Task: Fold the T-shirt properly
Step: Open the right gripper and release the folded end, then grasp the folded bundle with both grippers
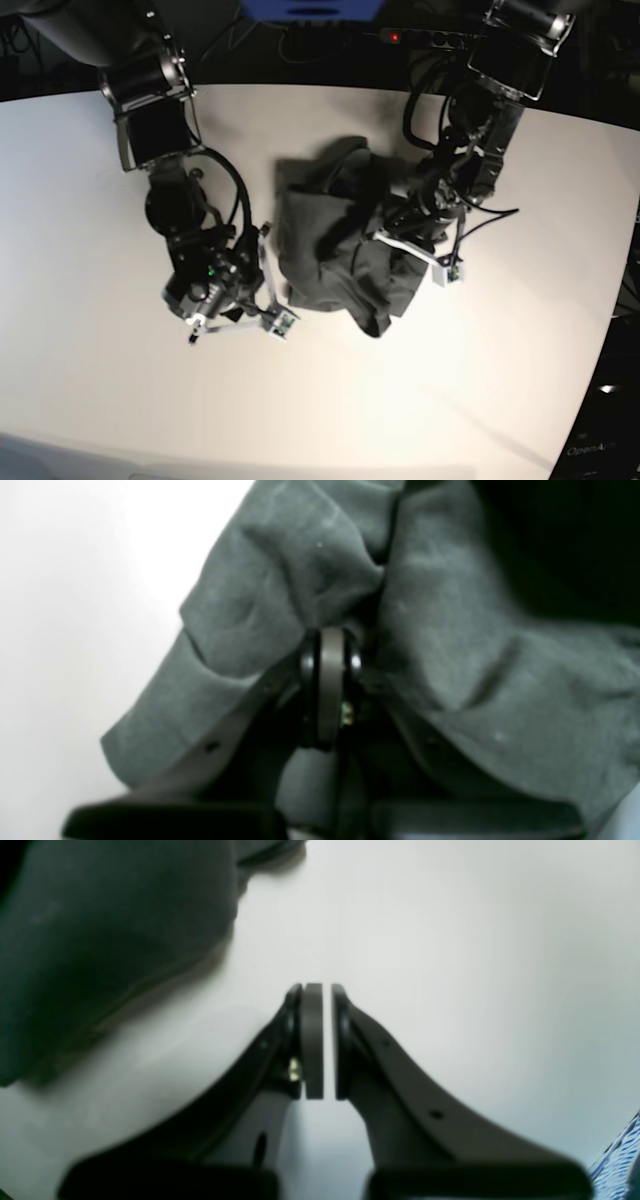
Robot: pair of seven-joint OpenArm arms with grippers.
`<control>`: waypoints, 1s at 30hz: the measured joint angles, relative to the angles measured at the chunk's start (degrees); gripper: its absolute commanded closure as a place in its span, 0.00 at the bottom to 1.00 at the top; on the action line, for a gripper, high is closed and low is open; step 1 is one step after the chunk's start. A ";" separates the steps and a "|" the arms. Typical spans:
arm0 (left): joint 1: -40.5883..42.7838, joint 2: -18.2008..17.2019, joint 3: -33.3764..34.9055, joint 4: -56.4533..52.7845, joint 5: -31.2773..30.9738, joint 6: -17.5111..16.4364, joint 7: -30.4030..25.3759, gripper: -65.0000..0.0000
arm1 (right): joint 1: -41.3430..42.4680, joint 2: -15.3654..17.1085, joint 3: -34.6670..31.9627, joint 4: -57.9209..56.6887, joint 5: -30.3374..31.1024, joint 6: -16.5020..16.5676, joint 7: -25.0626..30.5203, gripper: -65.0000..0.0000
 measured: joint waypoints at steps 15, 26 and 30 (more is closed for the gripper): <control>0.04 0.02 0.04 0.00 0.04 0.04 -0.04 0.96 | -3.32 -2.49 2.25 7.08 0.04 -0.04 -2.05 0.98; 0.28 0.48 -0.15 0.00 0.33 0.04 -0.35 0.96 | -10.23 -5.51 2.21 16.92 0.46 -0.31 -5.11 0.99; 0.59 0.94 -0.09 0.00 1.57 0.33 -1.05 0.96 | -10.99 -5.86 2.21 16.90 -0.15 -4.57 -5.11 0.99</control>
